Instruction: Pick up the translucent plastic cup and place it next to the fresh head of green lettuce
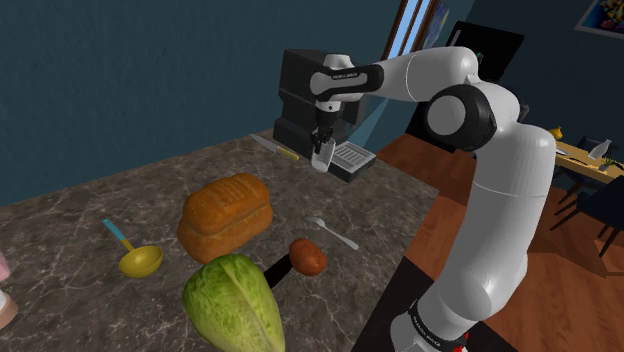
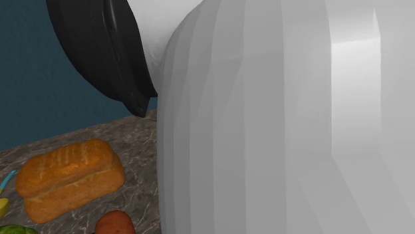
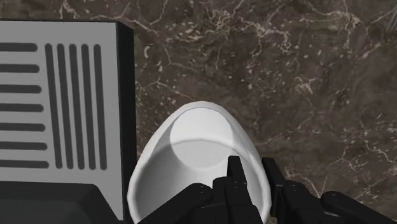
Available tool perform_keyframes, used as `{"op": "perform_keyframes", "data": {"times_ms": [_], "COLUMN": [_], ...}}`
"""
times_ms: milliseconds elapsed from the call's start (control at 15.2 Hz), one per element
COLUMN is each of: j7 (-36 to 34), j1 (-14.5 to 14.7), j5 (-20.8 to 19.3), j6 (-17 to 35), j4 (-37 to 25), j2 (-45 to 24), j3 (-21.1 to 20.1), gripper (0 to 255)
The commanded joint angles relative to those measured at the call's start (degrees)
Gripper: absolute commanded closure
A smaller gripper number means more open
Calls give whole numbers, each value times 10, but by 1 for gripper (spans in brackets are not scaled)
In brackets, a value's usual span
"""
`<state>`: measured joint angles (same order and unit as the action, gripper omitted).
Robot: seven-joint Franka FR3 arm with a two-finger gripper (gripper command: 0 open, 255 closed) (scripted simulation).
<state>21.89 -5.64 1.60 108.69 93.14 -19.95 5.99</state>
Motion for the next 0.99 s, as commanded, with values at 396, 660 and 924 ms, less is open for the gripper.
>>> {"op": "perform_keyframes", "data": {"times_ms": [396,660,924], "j7": [-1,-1,-1], "j1": [0,0,-1], "j5": [-2,-2,-2], "j6": [-57,-87,-117], "j4": [-46,-73,-103], "j2": [12,14,15], "j3": [1,1,1], "gripper": [255,255,255]}}
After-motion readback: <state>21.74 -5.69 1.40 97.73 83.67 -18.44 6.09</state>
